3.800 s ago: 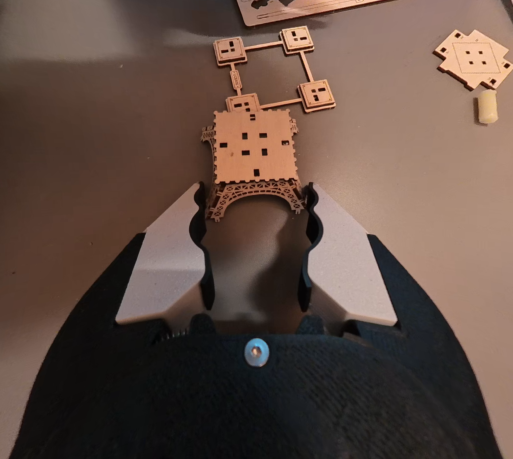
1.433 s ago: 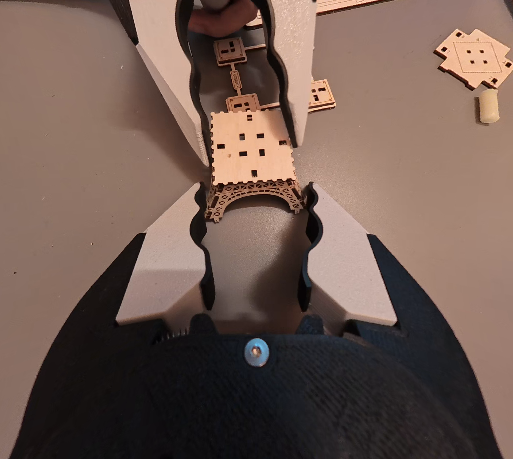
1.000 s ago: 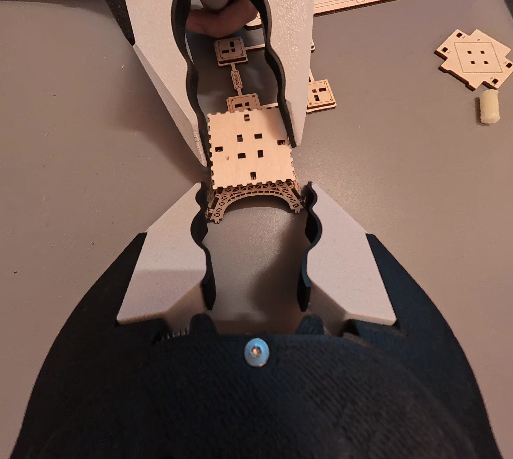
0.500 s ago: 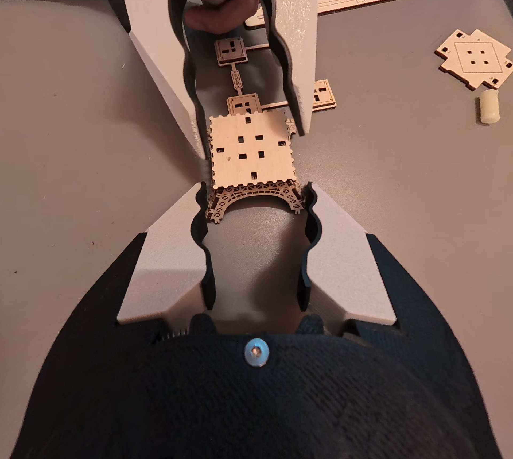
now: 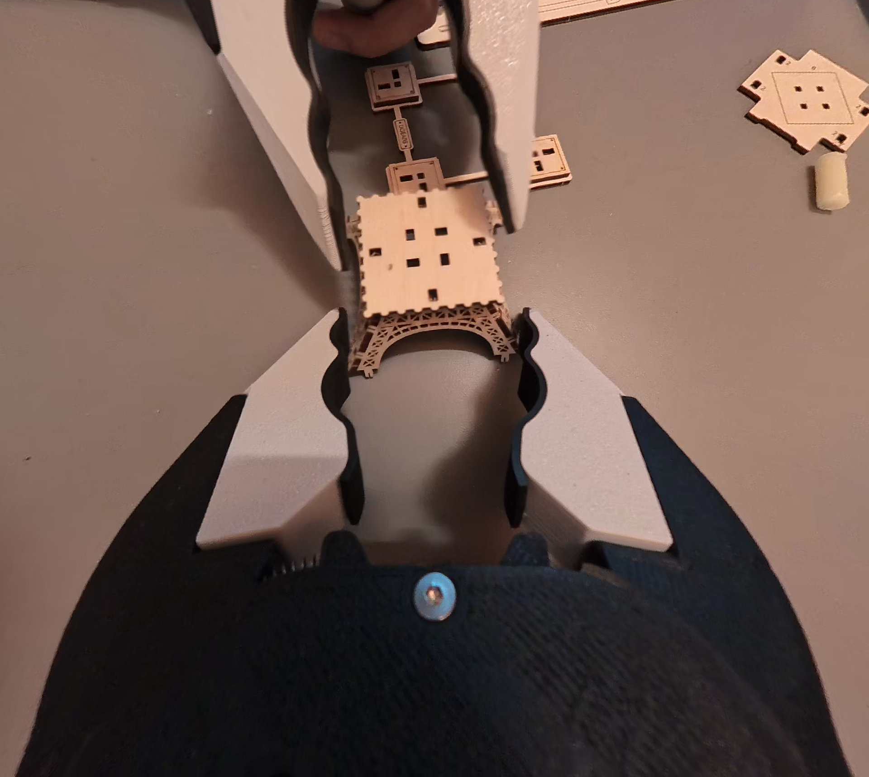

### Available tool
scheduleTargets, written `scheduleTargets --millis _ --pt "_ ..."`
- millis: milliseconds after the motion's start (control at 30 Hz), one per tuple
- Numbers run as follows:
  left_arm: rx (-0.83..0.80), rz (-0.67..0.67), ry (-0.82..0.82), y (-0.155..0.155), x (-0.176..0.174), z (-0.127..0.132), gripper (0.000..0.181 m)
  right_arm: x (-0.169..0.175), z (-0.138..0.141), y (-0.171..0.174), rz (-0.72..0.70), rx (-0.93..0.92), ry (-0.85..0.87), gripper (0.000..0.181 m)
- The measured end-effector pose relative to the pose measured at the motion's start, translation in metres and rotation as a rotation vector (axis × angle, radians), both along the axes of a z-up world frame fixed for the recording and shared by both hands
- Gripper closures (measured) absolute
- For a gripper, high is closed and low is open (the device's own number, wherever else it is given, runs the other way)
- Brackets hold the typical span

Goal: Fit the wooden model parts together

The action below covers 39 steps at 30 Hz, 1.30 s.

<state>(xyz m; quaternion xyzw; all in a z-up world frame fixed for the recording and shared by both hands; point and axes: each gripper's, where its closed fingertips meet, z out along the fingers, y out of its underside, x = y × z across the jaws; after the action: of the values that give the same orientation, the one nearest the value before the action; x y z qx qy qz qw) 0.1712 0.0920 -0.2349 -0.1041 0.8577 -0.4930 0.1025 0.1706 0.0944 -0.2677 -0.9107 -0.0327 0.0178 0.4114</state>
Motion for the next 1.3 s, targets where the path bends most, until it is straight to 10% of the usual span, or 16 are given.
scheduleTargets --millis 433,733,967,1100,1300 --pt "0.058 -0.019 -0.027 0.002 0.001 -0.007 0.128 0.000 -0.003 0.001 0.018 -0.016 -0.001 0.079" --pt "-0.032 0.000 -0.035 0.004 -0.001 0.009 0.135 0.006 -0.001 0.004 -0.016 -0.004 -0.001 0.101" --pt "-0.117 0.054 0.549 0.009 -0.037 0.033 0.135 -0.019 0.001 -0.010 -0.029 -0.018 -0.024 0.096" --pt "-0.346 0.061 0.886 -0.010 -0.062 0.053 0.135 -0.025 0.058 -0.020 -0.129 0.177 -0.269 0.101" --pt "-0.423 -0.001 0.979 -0.036 -0.097 0.050 0.135 -0.087 0.111 -0.027 0.012 0.381 -0.538 0.151"
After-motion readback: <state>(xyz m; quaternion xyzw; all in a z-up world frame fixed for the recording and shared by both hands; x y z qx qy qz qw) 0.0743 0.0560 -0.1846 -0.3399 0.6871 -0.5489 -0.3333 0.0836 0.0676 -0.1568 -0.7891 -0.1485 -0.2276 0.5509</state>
